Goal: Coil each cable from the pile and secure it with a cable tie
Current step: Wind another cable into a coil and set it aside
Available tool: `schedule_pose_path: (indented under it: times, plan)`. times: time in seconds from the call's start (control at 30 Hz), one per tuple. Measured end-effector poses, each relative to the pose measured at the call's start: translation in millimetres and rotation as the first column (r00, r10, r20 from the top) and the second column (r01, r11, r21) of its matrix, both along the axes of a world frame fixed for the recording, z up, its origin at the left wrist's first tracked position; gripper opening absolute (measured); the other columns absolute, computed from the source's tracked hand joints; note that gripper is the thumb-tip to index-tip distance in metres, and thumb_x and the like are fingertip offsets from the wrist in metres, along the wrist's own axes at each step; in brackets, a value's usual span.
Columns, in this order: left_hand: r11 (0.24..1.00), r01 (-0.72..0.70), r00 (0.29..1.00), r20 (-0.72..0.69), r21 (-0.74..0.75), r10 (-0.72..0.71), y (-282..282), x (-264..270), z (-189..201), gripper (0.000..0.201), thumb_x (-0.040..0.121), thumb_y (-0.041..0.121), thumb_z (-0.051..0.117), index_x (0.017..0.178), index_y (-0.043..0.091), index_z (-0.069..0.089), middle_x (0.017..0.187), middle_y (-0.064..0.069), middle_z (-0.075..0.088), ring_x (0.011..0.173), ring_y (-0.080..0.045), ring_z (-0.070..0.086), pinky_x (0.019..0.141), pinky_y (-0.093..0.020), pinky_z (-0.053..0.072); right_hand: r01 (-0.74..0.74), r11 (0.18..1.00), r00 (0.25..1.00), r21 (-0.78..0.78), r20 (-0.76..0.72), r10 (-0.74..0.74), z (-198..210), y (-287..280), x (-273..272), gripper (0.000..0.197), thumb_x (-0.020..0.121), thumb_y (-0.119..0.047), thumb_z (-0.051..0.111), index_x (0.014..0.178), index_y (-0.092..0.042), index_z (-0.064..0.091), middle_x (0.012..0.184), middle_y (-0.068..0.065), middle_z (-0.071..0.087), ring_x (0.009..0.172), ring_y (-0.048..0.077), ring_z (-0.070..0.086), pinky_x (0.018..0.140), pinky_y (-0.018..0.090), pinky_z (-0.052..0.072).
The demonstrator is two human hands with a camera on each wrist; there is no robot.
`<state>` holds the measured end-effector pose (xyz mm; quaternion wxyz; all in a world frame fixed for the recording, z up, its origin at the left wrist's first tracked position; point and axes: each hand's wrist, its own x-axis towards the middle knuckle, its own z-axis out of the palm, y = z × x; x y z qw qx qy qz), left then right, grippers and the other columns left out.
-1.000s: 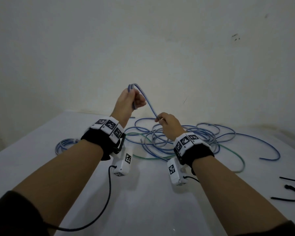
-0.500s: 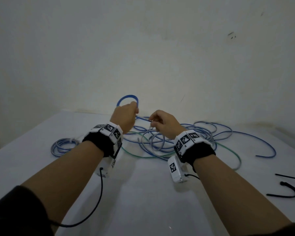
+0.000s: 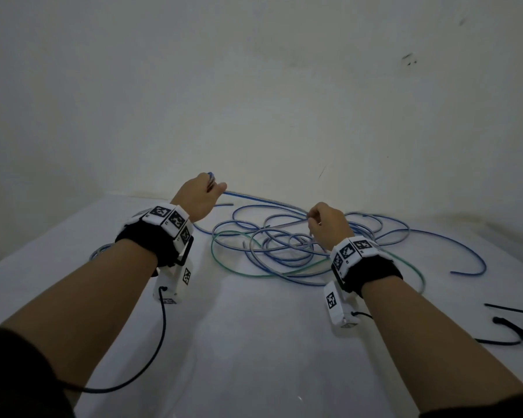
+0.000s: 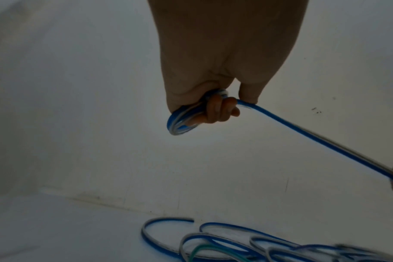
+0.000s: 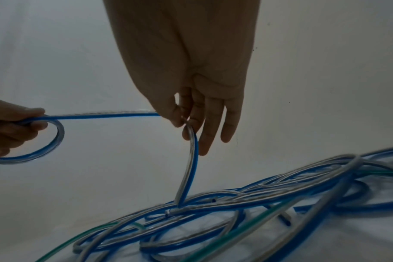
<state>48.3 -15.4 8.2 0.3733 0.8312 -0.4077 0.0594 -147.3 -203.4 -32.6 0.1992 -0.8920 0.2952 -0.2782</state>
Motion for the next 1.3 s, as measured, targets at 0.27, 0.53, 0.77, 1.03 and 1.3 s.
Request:
schedule_pose_path:
  times: [0.27,0.53,0.77,1.03,1.3]
  plan:
    - [0.982,-0.109,0.993,-0.050,-0.157,0.103,10,17,7,0.042,0.098,0.032,0.043,0.064,0.017,0.024,0.063,-0.001,0.033,0.071,-0.024,0.037,0.063,-0.031,0.022,0.106,0.975,0.978,0.197,0.157,-0.138,-1,-25,-13,0.006,0.095,-0.009,0.050,0.090,-0.006,0.048,0.094,0.022,0.061,0.082,0.034,0.060,0.075,0.044,0.053]
    - [0.989,-0.044,0.998,-0.042,-0.143,0.039,18,25,5,0.045,0.096,0.026,0.048,0.061,0.018,0.021,0.058,0.002,0.025,0.051,-0.015,0.025,0.050,-0.029,0.021,0.191,0.964,0.966,0.185,0.141,-0.219,-7,-33,-31,0.010,0.091,-0.012,0.058,0.083,-0.007,0.061,0.077,0.007,0.057,0.073,0.024,0.052,0.065,0.027,0.037]
    - [0.955,-0.248,0.969,-0.044,-0.161,0.244,17,28,-2,0.047,0.097,0.038,0.041,0.060,0.015,0.023,0.059,-0.003,0.030,0.072,-0.026,0.039,0.063,-0.034,0.024,-0.015,0.939,0.979,0.342,0.194,-0.055,0,-19,-32,0.004,0.089,-0.009,0.061,0.087,-0.009,0.058,0.068,0.012,0.061,0.056,0.014,0.056,0.055,0.022,0.044]
    - [0.951,-0.182,0.982,-0.012,0.248,0.191,14,30,-14,0.052,0.101,0.038,0.029,0.076,-0.002,0.054,0.070,-0.013,0.048,0.077,-0.028,0.046,0.070,-0.035,0.034,-0.367,0.635,0.905,0.680,0.420,0.073,11,-4,-25,0.018,0.097,-0.001,0.044,0.091,-0.003,0.061,0.071,0.014,0.060,0.050,0.013,0.058,0.051,0.018,0.050]
    - [0.940,0.112,0.972,-0.234,0.322,-0.036,5,3,-10,0.048,0.099,0.035,0.038,0.059,0.010,0.045,0.054,-0.004,0.043,0.049,-0.018,0.038,0.050,-0.027,0.028,-0.622,0.379,0.677,0.685,0.714,-0.180,13,4,-15,0.011,0.093,0.007,0.045,0.095,0.009,0.055,0.067,0.014,0.071,0.063,0.020,0.071,0.059,0.022,0.058]
